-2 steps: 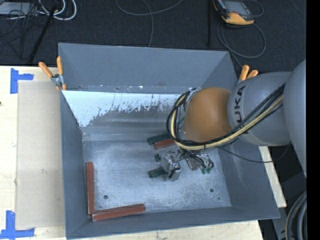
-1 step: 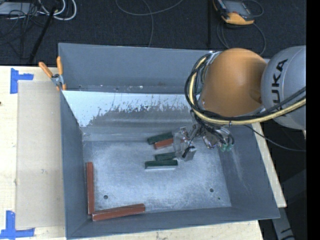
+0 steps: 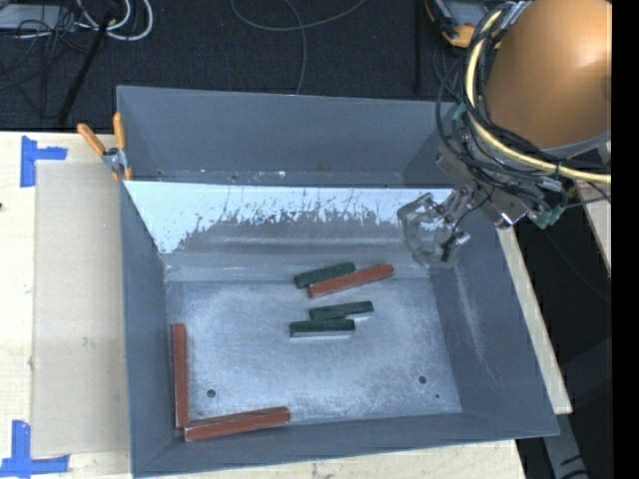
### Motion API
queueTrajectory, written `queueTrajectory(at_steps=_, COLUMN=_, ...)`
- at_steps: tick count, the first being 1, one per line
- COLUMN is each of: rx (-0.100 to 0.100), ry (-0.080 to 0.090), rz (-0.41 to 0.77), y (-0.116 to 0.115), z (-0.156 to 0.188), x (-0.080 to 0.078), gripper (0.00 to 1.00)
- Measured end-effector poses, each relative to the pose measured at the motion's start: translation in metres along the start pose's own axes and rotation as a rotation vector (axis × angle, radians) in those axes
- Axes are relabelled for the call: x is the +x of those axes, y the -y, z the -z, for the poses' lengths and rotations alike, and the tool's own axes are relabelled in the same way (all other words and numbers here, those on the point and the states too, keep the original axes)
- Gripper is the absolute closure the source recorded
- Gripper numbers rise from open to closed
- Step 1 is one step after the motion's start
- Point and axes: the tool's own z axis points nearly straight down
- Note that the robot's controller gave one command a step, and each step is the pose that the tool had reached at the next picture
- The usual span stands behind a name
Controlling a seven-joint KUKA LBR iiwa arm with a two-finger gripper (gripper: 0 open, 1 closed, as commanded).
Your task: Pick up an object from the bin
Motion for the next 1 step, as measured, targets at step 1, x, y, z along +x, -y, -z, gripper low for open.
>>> queueTrajectory(at_steps=1, rx=-0.012, ry=-0.013, rz=0.138, y=-0.0314, z=-0.0972, x=0.0269, gripper=1.00)
